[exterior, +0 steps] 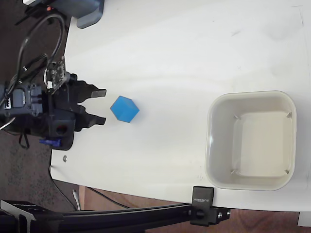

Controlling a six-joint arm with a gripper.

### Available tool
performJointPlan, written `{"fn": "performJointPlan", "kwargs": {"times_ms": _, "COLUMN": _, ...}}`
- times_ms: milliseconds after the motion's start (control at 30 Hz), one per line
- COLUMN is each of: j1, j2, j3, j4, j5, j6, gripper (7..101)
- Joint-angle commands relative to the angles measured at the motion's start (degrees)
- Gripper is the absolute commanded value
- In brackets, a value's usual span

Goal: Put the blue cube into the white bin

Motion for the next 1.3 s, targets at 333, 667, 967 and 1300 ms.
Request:
{"fn": "performJointPlan", "kwargs": {"times_ms": 333, "j1": 0.0, "j2": -15.6, "j3": -13.4, "j4": 13.4, "j5": 2.5, "j6": -10.8, "gripper": 100.3}}
{"fn": "performJointPlan", "kwargs": {"times_ms": 667, "j1": -1.2, "j2": -15.2, "j3": -9.8, "j4": 11.2, "j5": 1.5, "j6": -15.4, "gripper": 100.3}}
{"fn": "performJointPlan", "kwargs": {"times_ms": 967, "j1": -0.9, "j2": -18.8, "j3": -8.1, "j4": 8.6, "j5": -0.4, "j6": -17.8, "gripper": 100.3}}
{"fn": "performJointPlan", "kwargs": {"times_ms": 1300, "j1": -0.9, "j2": -22.3, "j3": -7.4, "j4": 4.8, "j5": -1.1, "j6": -18.4, "gripper": 100.3}}
